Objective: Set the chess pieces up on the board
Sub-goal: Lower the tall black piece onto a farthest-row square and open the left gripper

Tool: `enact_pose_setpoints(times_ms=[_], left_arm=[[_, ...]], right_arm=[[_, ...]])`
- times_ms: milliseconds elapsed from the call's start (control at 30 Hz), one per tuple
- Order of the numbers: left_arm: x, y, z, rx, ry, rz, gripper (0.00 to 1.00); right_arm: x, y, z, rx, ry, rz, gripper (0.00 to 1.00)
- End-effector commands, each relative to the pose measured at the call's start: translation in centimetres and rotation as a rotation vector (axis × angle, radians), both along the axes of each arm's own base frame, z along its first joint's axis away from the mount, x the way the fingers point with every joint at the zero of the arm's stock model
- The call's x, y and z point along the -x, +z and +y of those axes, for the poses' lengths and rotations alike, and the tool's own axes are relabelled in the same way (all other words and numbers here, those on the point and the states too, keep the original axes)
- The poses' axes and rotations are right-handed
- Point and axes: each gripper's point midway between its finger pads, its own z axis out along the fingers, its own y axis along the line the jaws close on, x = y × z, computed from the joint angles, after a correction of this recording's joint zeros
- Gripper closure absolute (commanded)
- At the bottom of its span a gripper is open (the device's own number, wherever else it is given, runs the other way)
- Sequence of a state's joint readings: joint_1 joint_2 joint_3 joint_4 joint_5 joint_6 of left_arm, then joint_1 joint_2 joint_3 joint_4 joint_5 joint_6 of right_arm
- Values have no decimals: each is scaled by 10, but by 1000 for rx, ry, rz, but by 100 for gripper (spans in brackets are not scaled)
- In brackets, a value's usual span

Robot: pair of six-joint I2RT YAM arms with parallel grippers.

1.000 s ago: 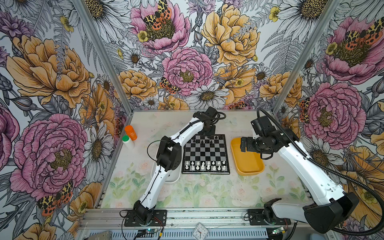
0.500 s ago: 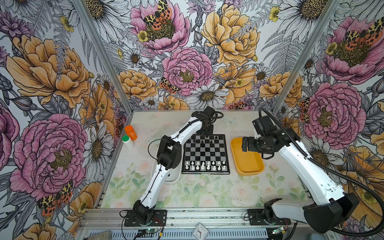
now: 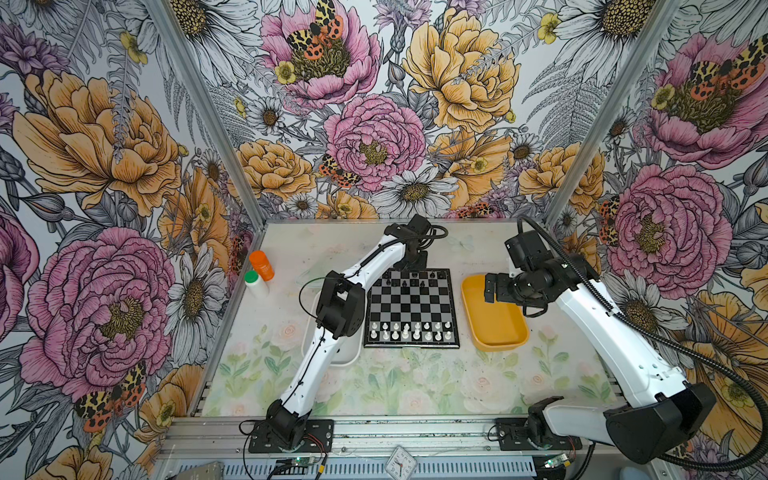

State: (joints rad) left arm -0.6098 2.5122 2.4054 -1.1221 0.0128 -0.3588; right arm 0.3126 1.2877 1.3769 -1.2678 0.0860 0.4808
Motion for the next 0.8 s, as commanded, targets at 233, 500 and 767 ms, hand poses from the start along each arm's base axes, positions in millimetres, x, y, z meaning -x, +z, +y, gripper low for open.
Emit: enact_pose_setpoints(times_ms=[233, 500, 767], left_arm=[[-8, 4, 2, 17, -12, -8, 78], [-10, 20, 2, 23, -25, -37, 64], [-23, 90, -1, 83, -23, -188, 56]], right_arm=[[-3, 3, -4, 5, -23, -11, 0], [-3, 1, -4, 3, -34, -4, 0], [-7, 4, -2, -5, -37, -13, 0]])
